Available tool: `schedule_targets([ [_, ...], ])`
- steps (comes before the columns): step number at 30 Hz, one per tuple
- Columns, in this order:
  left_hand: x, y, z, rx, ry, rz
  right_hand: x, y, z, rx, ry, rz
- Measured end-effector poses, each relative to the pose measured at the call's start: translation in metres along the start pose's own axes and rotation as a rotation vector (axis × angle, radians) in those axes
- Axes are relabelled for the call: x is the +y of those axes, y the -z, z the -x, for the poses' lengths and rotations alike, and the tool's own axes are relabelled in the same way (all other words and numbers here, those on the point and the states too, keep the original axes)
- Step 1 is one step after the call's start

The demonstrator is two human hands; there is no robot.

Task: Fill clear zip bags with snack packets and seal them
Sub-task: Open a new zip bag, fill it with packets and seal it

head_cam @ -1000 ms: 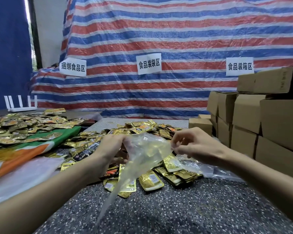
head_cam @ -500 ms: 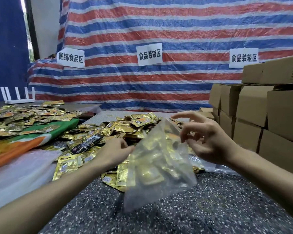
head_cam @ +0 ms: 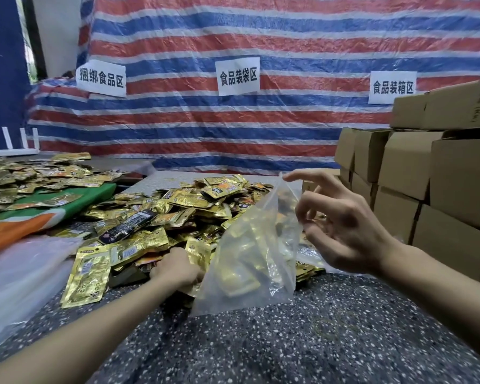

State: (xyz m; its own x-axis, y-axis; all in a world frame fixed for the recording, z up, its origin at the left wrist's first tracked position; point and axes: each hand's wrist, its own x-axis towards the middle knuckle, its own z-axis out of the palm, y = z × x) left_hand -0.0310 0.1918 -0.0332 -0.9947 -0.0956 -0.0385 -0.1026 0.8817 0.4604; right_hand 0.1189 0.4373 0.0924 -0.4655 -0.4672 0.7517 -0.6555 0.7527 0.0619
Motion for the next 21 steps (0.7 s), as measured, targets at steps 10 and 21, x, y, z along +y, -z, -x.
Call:
schedule_targets([
  [10, -0.004, 0.068, 0.022, 0.006, -0.127, 0.85, 0.003, -0.005, 0.003, -0.081, -0.063, 0.016],
  [21, 0.026, 0.156, 0.096, 0.04, -0.483, 1.179, -0.015, -0.01, -0.009, -0.247, -0.167, 0.104],
])
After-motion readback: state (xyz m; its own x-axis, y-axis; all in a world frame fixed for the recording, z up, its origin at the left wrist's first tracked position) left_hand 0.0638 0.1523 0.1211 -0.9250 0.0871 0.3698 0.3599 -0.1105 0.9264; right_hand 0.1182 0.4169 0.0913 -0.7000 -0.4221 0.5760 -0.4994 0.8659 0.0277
